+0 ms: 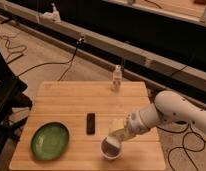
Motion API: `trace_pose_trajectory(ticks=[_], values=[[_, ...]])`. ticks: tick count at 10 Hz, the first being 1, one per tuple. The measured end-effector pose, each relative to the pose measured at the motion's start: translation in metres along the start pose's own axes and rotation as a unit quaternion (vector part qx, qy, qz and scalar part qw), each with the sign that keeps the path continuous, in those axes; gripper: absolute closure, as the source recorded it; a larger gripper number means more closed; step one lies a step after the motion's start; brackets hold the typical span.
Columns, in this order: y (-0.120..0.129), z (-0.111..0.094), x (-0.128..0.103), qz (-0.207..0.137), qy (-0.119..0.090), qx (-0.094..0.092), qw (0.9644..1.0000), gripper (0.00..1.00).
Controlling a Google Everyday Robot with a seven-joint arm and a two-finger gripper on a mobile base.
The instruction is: Place the white sponge in the ceramic cup
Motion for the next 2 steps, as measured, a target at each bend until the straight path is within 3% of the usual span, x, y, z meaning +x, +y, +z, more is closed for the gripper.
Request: trace_pose_trajectory(ticks=[2], values=[[-0.0046,0.0046,0.0151,0.004,0.023,0.009,0.9997,1.0]])
